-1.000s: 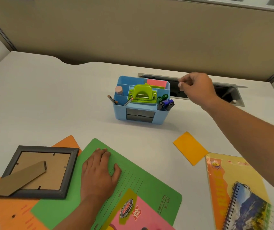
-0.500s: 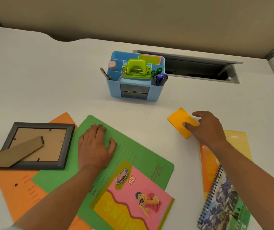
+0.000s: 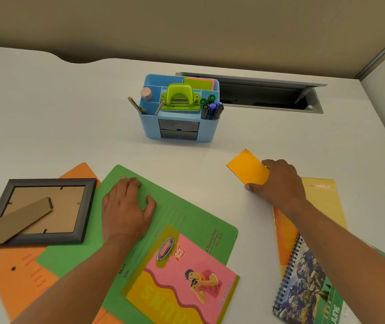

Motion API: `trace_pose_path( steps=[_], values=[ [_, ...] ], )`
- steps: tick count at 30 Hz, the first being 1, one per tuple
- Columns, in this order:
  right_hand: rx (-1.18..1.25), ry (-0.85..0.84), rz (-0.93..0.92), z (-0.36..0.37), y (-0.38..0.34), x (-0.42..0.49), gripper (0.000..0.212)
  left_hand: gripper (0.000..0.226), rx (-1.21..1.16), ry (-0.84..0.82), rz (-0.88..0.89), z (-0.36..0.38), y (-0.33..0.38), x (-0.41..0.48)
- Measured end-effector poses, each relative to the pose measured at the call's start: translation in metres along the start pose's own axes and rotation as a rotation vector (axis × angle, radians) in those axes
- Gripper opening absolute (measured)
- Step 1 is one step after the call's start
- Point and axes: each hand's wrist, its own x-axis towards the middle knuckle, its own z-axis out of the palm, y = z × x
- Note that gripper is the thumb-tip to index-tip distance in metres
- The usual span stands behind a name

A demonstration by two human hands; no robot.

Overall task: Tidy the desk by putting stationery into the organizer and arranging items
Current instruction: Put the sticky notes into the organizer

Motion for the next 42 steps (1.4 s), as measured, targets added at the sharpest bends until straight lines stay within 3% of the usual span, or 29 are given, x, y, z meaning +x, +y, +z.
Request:
trace_pose_path(
  steps=[5, 13, 18, 27, 35, 42],
  values=[
    [0.2, 0.079, -0.035, 0.003, -0.005, -0.006, 0.073, 0.044, 0.001, -0.01, -0.001, 0.0, 0.0, 0.001],
    [0.412, 0.15, -0.029, 0.002, -0.004, -0.01, 0.029, 0.044, 0.004, -0.008, 0.0, 0.0, 0.0, 0.001],
    [0.448, 0.233, -0.072, -0.005, -0.004, -0.009, 0.013, 0.045, 0.006, -0.011, 0.0, -0.001, -0.001, 0.001],
    [0.58, 0.415, -0.158, -0.027, -0.008, -0.006, 0.019, 0.046, 0.004, -0.011, -0.003, 0.0, 0.001, 0.0],
    [0.46, 0.599, -0.381, -0.079, -0.022, 0.021, 0.02, 0.047, 0.015, -0.039, -0.004, -0.002, 0.001, -0.002],
    [0.346, 0.727, -0.636, -0.136, -0.076, 0.067, 0.024, 0.049, 0.014, -0.043, -0.012, -0.005, 0.003, 0.001]
  ],
)
